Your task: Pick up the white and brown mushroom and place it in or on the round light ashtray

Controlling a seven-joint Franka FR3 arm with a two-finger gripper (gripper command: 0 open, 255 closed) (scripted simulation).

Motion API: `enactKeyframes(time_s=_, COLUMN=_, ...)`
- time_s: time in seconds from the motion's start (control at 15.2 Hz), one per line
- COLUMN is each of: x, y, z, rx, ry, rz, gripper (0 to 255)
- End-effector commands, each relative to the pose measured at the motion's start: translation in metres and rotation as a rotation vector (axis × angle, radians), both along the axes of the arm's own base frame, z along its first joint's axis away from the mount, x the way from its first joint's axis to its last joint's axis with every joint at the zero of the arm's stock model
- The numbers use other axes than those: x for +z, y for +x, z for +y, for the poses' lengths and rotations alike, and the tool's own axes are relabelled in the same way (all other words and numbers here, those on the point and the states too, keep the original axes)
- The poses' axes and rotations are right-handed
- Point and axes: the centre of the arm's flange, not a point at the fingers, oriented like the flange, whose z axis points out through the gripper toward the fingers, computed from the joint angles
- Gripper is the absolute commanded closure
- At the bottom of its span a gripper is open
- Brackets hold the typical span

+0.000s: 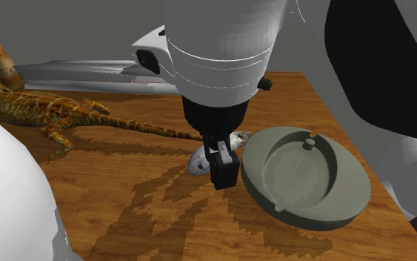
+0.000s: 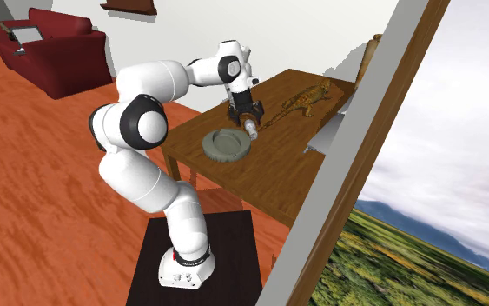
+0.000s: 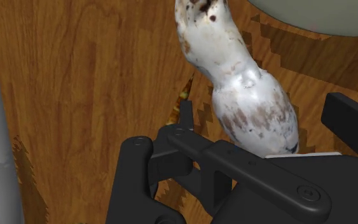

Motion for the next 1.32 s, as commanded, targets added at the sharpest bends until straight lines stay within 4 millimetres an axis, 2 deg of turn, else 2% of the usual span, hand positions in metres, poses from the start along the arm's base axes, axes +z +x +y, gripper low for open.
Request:
enactKeyframes(time_s=0.0, x=-0.008, y=0.002, z=-0.002, rx=0.001, ry=0.000, rz=0.000, gripper=0)
enactKeyframes(time_s=0.46, x=-0.008, y=0.002, z=-0.002, rx=0.001, ry=0.000, rz=0.000, gripper=0)
enactKeyframes(time_s=0.53, x=-0.008, y=0.002, z=-0.002, rx=0.001, ry=0.000, rz=0.000, gripper=255)
enactKeyframes(time_s=1.12, x=-0.008, y=0.002, z=-0.002, rx=0.001, ry=0.000, rz=0.000, gripper=255)
enactKeyframes(time_s=1.25, x=0.002, y=0.002, z=-0.002, rx=0.001, ry=0.000, rz=0.000, gripper=255)
